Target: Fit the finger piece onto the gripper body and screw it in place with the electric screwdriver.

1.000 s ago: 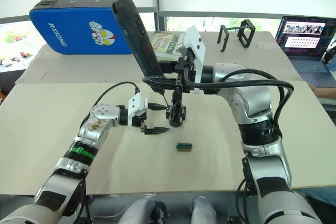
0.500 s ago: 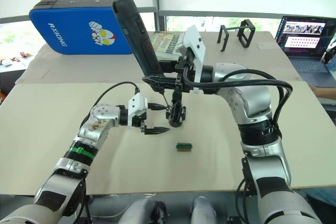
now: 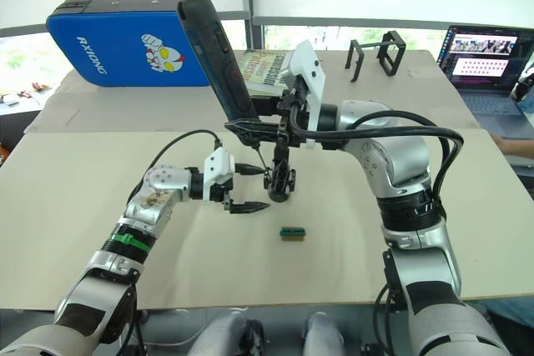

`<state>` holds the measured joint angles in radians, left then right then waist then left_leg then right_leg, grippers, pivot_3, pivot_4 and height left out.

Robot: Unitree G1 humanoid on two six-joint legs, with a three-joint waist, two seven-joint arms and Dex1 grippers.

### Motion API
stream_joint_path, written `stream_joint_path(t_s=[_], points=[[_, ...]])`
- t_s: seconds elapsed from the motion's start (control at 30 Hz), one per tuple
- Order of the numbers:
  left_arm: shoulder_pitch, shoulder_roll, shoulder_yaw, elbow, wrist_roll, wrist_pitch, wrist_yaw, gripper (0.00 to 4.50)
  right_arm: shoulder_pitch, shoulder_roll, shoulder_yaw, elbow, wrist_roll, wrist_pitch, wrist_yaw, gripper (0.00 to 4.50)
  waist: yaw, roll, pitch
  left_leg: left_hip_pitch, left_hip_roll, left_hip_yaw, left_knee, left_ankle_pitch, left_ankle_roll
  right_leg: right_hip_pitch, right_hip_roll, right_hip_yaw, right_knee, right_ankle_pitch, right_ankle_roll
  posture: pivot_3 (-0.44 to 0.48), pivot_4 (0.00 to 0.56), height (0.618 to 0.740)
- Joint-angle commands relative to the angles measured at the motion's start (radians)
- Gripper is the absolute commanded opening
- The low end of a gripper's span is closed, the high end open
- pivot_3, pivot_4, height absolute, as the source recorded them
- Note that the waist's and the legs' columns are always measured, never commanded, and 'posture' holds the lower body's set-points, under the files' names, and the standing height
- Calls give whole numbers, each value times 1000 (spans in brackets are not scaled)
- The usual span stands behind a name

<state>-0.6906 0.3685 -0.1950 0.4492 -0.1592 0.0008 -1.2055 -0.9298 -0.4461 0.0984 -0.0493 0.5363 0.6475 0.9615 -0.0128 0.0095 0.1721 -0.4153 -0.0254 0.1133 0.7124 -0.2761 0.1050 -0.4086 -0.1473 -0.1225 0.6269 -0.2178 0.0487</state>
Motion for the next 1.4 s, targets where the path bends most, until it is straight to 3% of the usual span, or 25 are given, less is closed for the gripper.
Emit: stream_joint_path(t_s=[0.03, 0.8, 1.4], points=[[-23, -3, 6, -3, -2, -19, 1, 4500, -21, -8, -50, -45, 25, -28, 10, 1864, 0, 0, 0, 0, 0, 0, 0, 0, 0, 0, 0, 0, 0, 0, 0, 0, 150, 740], [-39, -18, 0, 27, 6, -34, 7, 4500, 13, -16, -60, -62, 28, -30, 4, 1864, 0, 0, 0, 0, 0, 0, 0, 0, 0, 0, 0, 0, 0, 0, 0, 0, 150, 740], [-161, -137, -4, 370, 94, -202, 61, 4500, 97, 16, -103, -97, 24, -63, -55, 1864, 2, 0, 0, 0, 0, 0, 0, 0, 0, 0, 0, 0, 0, 0, 0, 0, 150, 740]])
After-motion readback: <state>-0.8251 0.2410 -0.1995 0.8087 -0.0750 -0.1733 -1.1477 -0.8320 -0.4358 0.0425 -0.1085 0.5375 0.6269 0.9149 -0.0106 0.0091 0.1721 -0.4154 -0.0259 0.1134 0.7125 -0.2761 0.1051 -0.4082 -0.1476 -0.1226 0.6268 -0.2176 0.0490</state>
